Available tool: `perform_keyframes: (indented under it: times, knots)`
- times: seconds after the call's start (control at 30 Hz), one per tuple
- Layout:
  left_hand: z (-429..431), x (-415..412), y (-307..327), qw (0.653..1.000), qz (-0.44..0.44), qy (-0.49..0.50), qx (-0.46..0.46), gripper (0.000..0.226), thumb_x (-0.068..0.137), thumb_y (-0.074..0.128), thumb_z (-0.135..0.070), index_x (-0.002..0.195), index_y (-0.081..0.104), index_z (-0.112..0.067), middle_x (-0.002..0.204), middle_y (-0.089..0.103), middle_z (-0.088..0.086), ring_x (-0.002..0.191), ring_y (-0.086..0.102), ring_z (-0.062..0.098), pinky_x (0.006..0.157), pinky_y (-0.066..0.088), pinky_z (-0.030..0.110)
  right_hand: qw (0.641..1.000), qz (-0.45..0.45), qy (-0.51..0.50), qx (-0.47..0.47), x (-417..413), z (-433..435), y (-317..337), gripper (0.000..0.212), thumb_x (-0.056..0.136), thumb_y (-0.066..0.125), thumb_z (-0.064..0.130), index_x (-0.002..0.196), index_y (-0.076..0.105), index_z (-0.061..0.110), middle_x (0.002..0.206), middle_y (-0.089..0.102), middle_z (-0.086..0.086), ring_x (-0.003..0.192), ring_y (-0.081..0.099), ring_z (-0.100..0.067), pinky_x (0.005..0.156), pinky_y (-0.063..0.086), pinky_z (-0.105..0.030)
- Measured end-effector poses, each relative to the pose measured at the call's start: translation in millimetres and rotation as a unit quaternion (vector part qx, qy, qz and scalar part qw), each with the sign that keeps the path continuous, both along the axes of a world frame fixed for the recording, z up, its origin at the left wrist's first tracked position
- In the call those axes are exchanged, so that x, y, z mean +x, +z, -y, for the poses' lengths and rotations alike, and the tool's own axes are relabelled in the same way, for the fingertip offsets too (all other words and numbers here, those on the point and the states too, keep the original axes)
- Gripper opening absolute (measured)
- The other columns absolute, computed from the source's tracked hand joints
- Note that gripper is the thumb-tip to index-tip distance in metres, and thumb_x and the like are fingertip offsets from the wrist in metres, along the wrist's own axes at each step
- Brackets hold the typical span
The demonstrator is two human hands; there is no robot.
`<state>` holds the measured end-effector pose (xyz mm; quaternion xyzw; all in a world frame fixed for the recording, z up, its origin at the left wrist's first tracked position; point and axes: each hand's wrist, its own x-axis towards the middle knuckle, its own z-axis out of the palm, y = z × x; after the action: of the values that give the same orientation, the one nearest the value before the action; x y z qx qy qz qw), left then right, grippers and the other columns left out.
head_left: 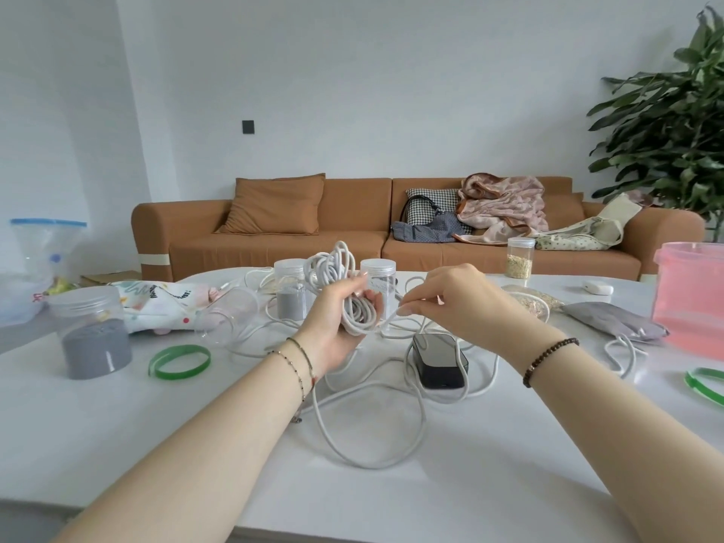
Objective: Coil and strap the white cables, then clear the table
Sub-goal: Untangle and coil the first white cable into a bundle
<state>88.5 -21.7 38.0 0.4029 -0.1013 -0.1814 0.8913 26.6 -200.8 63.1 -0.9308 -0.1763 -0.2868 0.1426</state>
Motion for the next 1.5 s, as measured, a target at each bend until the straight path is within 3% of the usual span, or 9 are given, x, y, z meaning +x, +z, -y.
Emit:
perform_keyframes:
  times: [0.1,0.27,0.4,0.6,0.77,0.9,1.1,1.27,1.5]
  knots:
    - [4,-5,-2,0.999,0.019,-0.035,0.028,0.016,0.094,0.065,-0.012,0.081,0.058,-0.005,0.084,0.061,0.009,0.098,0.066,0.022,0.075,0.062,0.042,0.994,0.066,-0.079,-0.033,-3,-2,6,0.019,0.083,0.071,0.052,0.083,0.078,0.034,0.07,0.056,0.014,0.069,0.053,-0.01,0.061,0.044,-0.03]
    - [4,-11,-2,0.998,0.018,-0.057,0.029,0.013,0.093,0.065,-0.011,0.094,0.064,0.002,0.086,0.071,0.012,0.089,0.074,0.027,0.09,0.058,0.049,0.985,0.122,-0.102,-0.06,-5,-10,5,0.028,0.082,0.069,0.056,0.078,0.074,0.029,0.078,0.063,0.01,0.074,0.061,-0.015,0.063,0.048,-0.03]
    - [6,-14,-6,0.991,0.036,-0.107,0.071,0.023,0.096,0.061,-0.016,0.107,0.063,0.004,0.096,0.073,0.016,0.085,0.074,0.029,0.073,0.062,0.035,0.978,0.122,-0.145,-0.086,-6,-10,5,0.046,0.074,0.066,0.07,0.072,0.061,0.025,0.071,0.06,0.008,0.069,0.058,-0.017,0.055,0.035,-0.027]
    - [11,-16,-11,0.978,0.059,-0.108,0.166,0.025,0.085,0.067,-0.028,0.081,0.073,-0.003,0.07,0.066,0.005,0.057,0.063,0.016,0.05,0.052,0.024,0.976,0.075,-0.199,-0.047,-5,-4,6,0.064,0.064,0.063,0.081,0.066,0.047,0.02,0.065,0.06,0.005,0.065,0.055,-0.021,0.058,0.038,-0.03]
    - [13,-6,-18,0.976,0.078,-0.142,0.144,0.044,0.084,0.071,-0.027,0.119,0.061,-0.002,0.061,0.042,-0.001,0.051,0.043,0.01,0.047,0.037,0.019,0.983,0.047,-0.176,-0.009,-4,-2,4,0.048,0.071,0.067,0.072,0.076,0.057,0.025,0.076,0.063,0.008,0.073,0.059,-0.019,0.059,0.037,-0.029]
    - [13,-2,-14,0.989,0.103,-0.047,0.099,0.013,0.082,0.068,-0.022,0.081,0.059,-0.013,0.058,0.038,-0.002,0.047,0.039,0.01,0.045,0.036,0.019,0.983,0.034,-0.169,0.064,0,1,4,0.042,0.079,0.066,0.066,0.075,0.06,0.025,0.072,0.06,0.009,0.071,0.057,-0.015,0.054,0.033,-0.027]
    - [0,16,-6,0.992,0.03,0.119,-0.022,0.019,0.099,0.059,-0.023,0.081,0.055,-0.021,0.055,0.041,-0.007,0.042,0.041,0.005,0.044,0.038,0.017,0.982,-0.003,-0.143,0.123,2,5,3,0.029,0.092,0.061,0.051,0.08,0.071,0.025,0.061,0.053,0.009,0.059,0.05,-0.012,0.052,0.033,-0.026]
    - [6,14,-9,0.996,0.034,0.086,-0.009,0.02,0.096,0.063,-0.027,0.079,0.054,-0.021,0.058,0.039,-0.005,0.046,0.04,0.007,0.045,0.04,0.018,0.984,-0.012,-0.124,0.125,2,-7,-2,0.024,0.087,0.068,0.05,0.075,0.07,0.029,0.056,0.055,0.009,0.061,0.052,-0.008,0.054,0.04,-0.027]
    - [6,6,-8,0.993,0.095,0.042,0.063,0.017,0.096,0.062,-0.018,0.079,0.059,-0.016,0.063,0.05,0.0,0.051,0.048,0.01,0.048,0.041,0.021,0.953,0.072,-0.05,0.289,3,-5,2,0.023,0.085,0.076,0.036,0.064,0.071,0.027,0.05,0.056,0.001,0.048,0.043,-0.005,0.056,0.042,-0.025]
